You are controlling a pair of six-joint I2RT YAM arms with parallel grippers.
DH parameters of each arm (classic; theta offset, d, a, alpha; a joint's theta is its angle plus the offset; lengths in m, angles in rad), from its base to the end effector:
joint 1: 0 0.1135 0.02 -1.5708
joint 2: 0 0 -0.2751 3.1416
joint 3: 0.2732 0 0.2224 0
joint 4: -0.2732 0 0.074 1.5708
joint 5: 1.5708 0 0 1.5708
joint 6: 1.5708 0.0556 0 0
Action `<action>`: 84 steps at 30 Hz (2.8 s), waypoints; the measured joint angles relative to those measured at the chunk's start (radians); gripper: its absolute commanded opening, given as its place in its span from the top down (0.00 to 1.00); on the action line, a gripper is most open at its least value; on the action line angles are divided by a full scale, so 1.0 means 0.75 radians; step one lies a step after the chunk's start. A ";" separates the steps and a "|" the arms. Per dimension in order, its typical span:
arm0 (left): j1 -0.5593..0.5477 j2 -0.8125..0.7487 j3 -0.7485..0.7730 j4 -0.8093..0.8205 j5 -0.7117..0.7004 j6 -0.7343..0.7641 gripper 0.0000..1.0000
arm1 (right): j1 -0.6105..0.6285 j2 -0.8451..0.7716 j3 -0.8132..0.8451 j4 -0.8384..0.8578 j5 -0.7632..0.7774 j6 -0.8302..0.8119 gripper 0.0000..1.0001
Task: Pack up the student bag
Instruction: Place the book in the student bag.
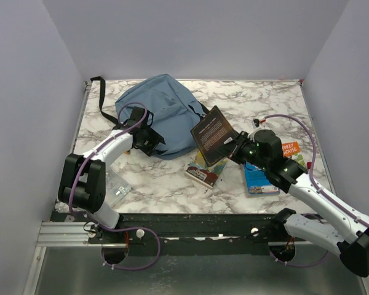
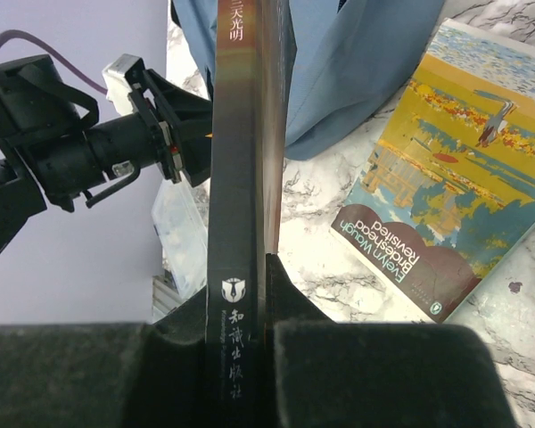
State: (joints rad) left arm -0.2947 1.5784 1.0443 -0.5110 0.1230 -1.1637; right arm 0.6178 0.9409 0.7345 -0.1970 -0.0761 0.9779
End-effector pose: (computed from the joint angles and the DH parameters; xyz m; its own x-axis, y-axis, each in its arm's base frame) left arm 0.2868 -0.0942 0.2195 -0.6465 -0.7561 -0.1012 -0.6226 0.5996 -0.5028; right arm 0.1597 0.1187 0.2998 -0.7051 0.5134 -0.4892 -0.0892 0.6201 0.7794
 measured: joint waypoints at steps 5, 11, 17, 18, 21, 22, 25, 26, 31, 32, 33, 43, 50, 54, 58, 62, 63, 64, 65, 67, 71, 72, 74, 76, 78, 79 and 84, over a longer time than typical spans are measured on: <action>-0.003 0.004 -0.007 -0.023 -0.011 -0.041 0.67 | 0.000 -0.004 0.000 0.000 0.000 0.000 0.99; -0.003 0.102 0.065 -0.061 -0.019 -0.032 1.00 | 0.000 -0.003 0.000 -0.001 -0.008 0.000 0.99; 0.002 0.070 0.100 0.000 0.044 0.007 1.00 | 0.000 -0.019 -0.019 -0.022 -0.038 0.010 0.99; 0.006 0.049 0.092 0.024 0.061 0.008 1.00 | -0.001 -0.027 -0.028 -0.025 -0.050 0.018 1.00; 0.021 -0.058 0.053 0.124 0.137 -0.004 1.00 | -0.004 -0.049 -0.065 -0.023 -0.115 0.058 1.00; 0.028 -0.103 0.041 0.160 0.163 -0.015 1.00 | -0.004 -0.051 -0.083 -0.013 -0.148 0.074 1.00; 0.050 -0.205 -0.019 0.284 0.245 -0.072 1.00 | -0.007 -0.035 -0.134 0.013 -0.254 0.139 1.00; 0.060 -0.233 -0.042 0.320 0.264 -0.092 1.00 | -0.007 -0.025 -0.152 0.028 -0.290 0.161 1.00; 0.074 -0.305 -0.111 0.415 0.332 -0.149 1.00 | -0.009 0.035 -0.279 0.226 -0.459 0.306 1.00; 0.075 -0.314 -0.120 0.429 0.341 -0.155 1.00 | -0.009 0.052 -0.297 0.278 -0.485 0.341 1.00; 0.077 -0.331 -0.136 0.454 0.354 -0.164 1.00 | -0.012 0.076 -0.317 0.351 -0.513 0.385 0.99; 0.080 -0.447 -0.280 0.599 0.474 -0.117 1.00 | -0.235 0.424 -0.398 1.105 -0.769 0.863 0.99; 0.080 -0.447 -0.299 0.617 0.570 0.029 1.00 | -0.421 0.432 -0.399 1.193 -0.902 0.913 1.00; 0.080 -0.452 -0.299 0.617 0.602 0.187 0.76 | -0.433 0.484 -0.392 1.184 -0.908 0.834 0.99; 0.068 -0.495 -0.281 0.588 0.621 0.341 0.53 | -0.431 0.561 -0.392 1.184 -0.912 0.763 0.99; -0.055 -0.510 -0.123 0.439 0.534 0.543 0.35 | -0.423 0.614 -0.392 1.189 -0.928 0.720 0.99; -0.113 -0.505 -0.060 0.401 0.494 0.602 0.32 | -0.421 0.618 -0.392 1.189 -0.929 0.709 0.99; -0.183 -0.493 0.018 0.361 0.439 0.678 0.29 | -0.420 0.618 -0.392 1.189 -0.931 0.698 1.00; -0.234 -0.483 0.068 0.343 0.408 0.716 0.26 | -0.417 0.618 -0.392 1.189 -0.933 0.686 0.99; -0.347 -0.422 0.220 0.291 0.324 0.833 0.24 | -0.412 0.618 -0.392 1.189 -0.937 0.661 0.99; -0.459 -0.165 0.539 0.125 0.151 1.015 0.22 | -0.406 0.617 -0.392 1.188 -0.942 0.629 0.99; -0.474 -0.101 0.604 0.096 0.115 1.048 0.22 | -0.406 0.616 -0.393 1.188 -0.942 0.623 0.99; -0.505 0.032 0.714 0.024 0.047 1.105 0.21 | -0.404 0.611 -0.393 1.188 -0.942 0.612 0.99; -0.534 0.172 0.816 -0.068 -0.030 1.166 0.21 | -0.404 0.606 -0.393 1.188 -0.942 0.604 0.99; -0.552 0.258 0.867 -0.134 -0.084 1.205 0.22 | -0.404 0.605 -0.397 1.188 -0.942 0.600 0.99; -0.564 0.306 0.893 -0.180 -0.125 1.227 0.22 | -0.404 0.605 -0.400 1.189 -0.942 0.599 1.00; -0.603 0.414 0.931 -0.297 -0.320 1.294 0.29 | -0.403 0.605 -0.418 1.190 -0.942 0.599 1.00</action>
State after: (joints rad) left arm -0.7471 1.8885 1.7428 -0.7338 -0.1169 -0.1928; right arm 0.3153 1.3949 0.4213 0.6956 -0.7830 1.4273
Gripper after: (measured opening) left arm 0.754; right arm 0.113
